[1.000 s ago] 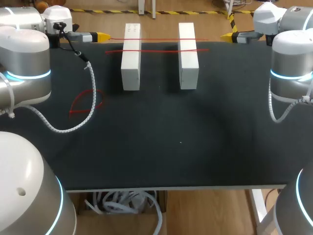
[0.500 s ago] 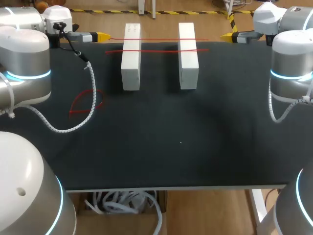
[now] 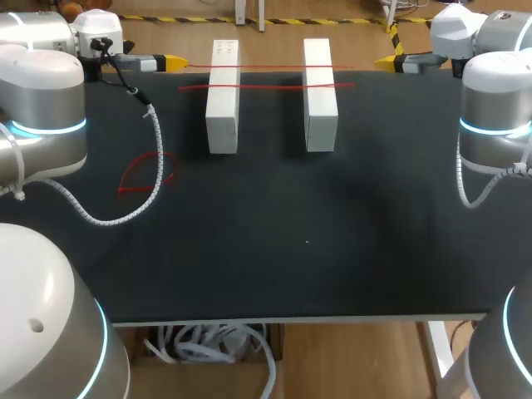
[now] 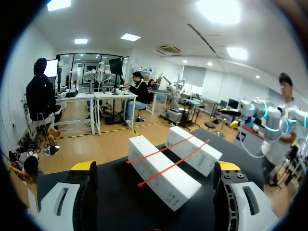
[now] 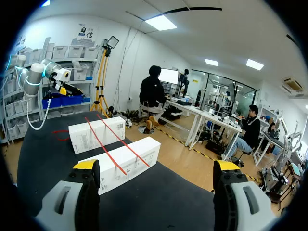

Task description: Grab the tape and strap the tape.

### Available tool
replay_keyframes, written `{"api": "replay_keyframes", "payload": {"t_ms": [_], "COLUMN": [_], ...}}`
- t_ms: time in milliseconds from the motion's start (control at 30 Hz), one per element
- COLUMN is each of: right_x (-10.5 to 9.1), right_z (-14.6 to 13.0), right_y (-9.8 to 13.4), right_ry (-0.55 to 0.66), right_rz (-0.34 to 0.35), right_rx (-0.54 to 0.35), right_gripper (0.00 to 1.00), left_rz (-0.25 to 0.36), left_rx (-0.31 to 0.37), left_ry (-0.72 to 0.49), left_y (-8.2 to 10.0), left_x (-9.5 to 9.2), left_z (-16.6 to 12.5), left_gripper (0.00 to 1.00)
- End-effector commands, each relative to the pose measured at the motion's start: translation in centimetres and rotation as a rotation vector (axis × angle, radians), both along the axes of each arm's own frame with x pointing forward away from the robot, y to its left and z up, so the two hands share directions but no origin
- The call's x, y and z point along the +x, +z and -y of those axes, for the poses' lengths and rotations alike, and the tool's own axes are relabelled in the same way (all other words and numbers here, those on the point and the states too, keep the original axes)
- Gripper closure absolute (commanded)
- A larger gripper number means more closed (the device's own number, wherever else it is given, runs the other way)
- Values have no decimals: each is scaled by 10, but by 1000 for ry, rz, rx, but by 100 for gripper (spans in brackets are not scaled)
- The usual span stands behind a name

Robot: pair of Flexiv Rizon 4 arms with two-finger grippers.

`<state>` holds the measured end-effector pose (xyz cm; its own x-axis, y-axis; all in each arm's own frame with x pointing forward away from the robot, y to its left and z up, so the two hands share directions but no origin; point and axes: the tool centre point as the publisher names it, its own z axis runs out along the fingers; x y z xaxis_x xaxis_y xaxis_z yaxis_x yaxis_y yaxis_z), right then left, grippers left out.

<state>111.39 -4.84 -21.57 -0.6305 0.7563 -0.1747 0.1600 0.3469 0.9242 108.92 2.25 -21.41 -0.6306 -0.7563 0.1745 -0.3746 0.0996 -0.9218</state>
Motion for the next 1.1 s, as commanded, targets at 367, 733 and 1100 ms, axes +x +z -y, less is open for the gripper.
{"api": "replay_keyframes", "payload": {"t_ms": [367, 733, 1100], "right_x": [0, 0, 0], "right_z": [0, 0, 0], "right_y": [-1, -1, -1], "right_ry": [1, 1, 1], "right_rz": [3, 3, 3], "right_rx": [2, 2, 2], "right_gripper": [0, 0, 0], "left_rz": [8, 8, -30], "left_rx": [-5, -5, 240], "left_ry": [1, 1, -202], "left_y": [-3, -3, -13], "left_x": [0, 0, -2], "left_z": [0, 0, 10], "left_gripper": [0, 0, 0]}}
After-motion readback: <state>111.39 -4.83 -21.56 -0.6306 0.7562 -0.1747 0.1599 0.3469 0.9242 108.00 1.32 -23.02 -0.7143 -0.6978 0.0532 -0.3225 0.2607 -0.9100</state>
